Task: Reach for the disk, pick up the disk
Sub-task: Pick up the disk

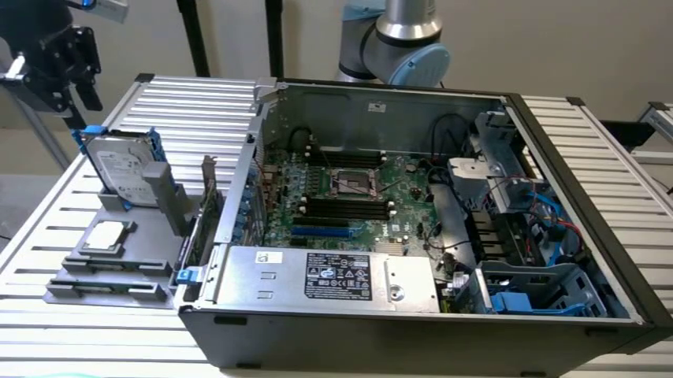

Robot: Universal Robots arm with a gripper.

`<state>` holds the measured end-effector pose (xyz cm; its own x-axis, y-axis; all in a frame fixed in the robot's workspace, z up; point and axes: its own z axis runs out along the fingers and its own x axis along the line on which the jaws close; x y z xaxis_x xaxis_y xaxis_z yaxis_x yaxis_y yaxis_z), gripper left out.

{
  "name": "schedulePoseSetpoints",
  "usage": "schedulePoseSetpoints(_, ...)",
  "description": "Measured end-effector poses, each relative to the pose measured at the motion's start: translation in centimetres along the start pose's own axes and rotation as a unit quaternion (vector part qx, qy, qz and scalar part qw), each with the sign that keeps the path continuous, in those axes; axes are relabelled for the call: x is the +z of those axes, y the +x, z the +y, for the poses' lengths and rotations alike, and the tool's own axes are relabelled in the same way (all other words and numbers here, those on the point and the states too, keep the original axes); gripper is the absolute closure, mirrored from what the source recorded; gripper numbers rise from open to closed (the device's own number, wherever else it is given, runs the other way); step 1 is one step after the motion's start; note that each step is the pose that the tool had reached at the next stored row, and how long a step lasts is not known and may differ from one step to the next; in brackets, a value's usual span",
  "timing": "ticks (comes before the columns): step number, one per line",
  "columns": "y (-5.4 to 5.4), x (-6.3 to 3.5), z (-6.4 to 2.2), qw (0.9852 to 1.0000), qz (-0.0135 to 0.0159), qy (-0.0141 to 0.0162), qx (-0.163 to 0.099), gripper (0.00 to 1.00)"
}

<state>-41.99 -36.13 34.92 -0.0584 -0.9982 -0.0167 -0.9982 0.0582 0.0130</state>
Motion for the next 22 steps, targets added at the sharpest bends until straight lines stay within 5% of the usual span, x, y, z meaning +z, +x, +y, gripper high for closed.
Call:
schedulePoseSetpoints(3, 0.0, 0.21, 0.00, 1.0000, 0.0001, 0.0000, 0.000, 0.46)
schedulePoseSetpoints(22, 0.0, 2.74, -0.04, 1.0000, 0.0015, 0.0004, 0.001, 0.46)
